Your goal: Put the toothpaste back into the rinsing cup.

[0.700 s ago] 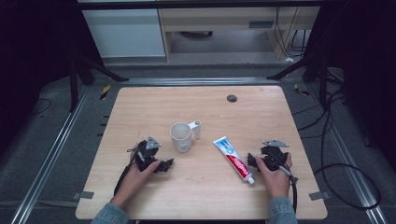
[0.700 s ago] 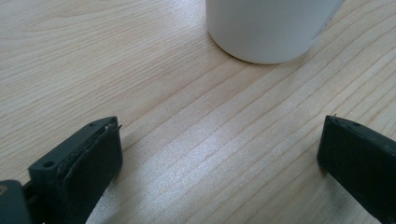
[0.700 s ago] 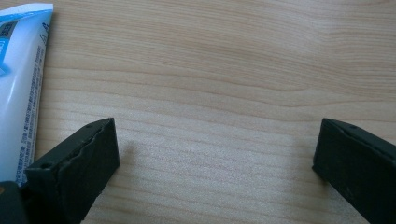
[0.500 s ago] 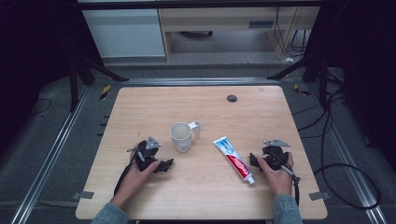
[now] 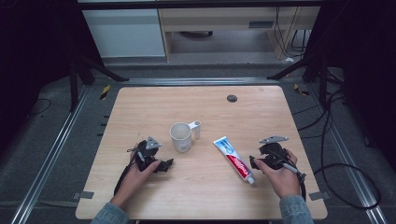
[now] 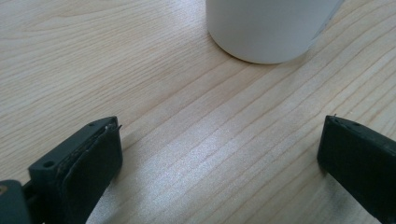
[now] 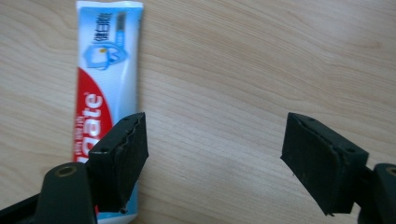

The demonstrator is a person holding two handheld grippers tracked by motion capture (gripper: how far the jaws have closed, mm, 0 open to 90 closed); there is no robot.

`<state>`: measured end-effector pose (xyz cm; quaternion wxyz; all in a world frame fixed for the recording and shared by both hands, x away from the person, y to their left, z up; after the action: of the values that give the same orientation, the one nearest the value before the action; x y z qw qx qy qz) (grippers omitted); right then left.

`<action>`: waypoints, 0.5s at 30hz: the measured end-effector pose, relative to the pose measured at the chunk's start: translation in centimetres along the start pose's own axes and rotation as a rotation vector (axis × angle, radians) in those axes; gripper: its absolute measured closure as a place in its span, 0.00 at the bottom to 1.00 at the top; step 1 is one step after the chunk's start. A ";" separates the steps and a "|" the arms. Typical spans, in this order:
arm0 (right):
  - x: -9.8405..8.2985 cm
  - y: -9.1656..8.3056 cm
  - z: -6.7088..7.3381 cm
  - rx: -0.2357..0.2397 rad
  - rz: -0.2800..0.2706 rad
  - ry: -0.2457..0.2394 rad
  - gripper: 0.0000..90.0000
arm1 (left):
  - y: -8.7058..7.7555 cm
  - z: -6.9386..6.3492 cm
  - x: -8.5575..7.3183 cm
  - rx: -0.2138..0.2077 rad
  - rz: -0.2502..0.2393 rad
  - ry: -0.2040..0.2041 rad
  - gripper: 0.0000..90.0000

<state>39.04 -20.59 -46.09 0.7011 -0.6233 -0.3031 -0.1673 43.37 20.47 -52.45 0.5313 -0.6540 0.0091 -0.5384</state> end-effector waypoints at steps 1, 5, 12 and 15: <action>0.2 -0.2 0.2 0.010 0.005 0.001 0.27 | 0.0 0.0 0.0 0.000 0.000 0.000 0.00; 1.0 -0.9 0.6 0.032 0.051 -0.026 0.30 | 0.0 0.0 0.0 0.000 0.000 0.000 0.00; 2.6 -2.0 2.0 0.039 0.091 -0.071 0.27 | 0.0 0.0 0.0 0.000 -0.002 -0.001 0.00; 3.0 -2.0 2.5 0.044 0.103 -0.083 0.27 | 0.0 0.0 0.0 0.000 -0.001 -0.001 0.00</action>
<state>39.50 -18.02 -42.52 0.7093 -0.6288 -0.3030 -0.0983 43.40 20.47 -52.46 0.5308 -0.6543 0.0085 -0.5386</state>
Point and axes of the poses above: each handheld gripper's, and its own axes: y roughly forward along the jaws, x roughly out of its top, z roughly to its left, the point moved 2 cm from there along y, roughly forward along the jaws, and after that the axes turned 10 degrees about y, right-handed, at the moved point
